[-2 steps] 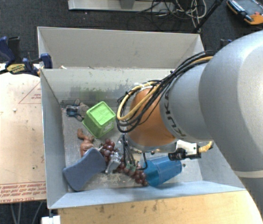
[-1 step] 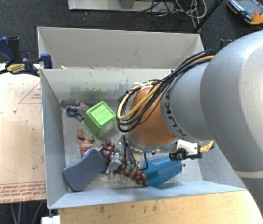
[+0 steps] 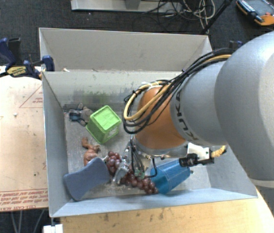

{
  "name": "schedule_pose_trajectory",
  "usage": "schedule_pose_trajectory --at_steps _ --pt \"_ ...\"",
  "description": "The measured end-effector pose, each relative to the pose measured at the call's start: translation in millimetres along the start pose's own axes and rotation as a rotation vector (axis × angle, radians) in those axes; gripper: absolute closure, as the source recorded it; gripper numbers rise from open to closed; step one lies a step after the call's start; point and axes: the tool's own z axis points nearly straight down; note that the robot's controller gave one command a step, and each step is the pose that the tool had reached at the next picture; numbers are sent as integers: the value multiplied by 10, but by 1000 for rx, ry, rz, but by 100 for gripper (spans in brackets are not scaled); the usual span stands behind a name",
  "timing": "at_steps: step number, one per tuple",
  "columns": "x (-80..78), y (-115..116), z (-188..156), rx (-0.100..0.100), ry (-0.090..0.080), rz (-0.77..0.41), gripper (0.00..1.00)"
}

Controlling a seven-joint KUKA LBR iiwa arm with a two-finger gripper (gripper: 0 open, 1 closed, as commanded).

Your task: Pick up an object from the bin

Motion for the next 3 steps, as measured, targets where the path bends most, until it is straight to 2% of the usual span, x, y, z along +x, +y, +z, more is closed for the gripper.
schedule_pose_trajectory --at_steps 3 --pt "10 -2 -301 9 15 -2 100"
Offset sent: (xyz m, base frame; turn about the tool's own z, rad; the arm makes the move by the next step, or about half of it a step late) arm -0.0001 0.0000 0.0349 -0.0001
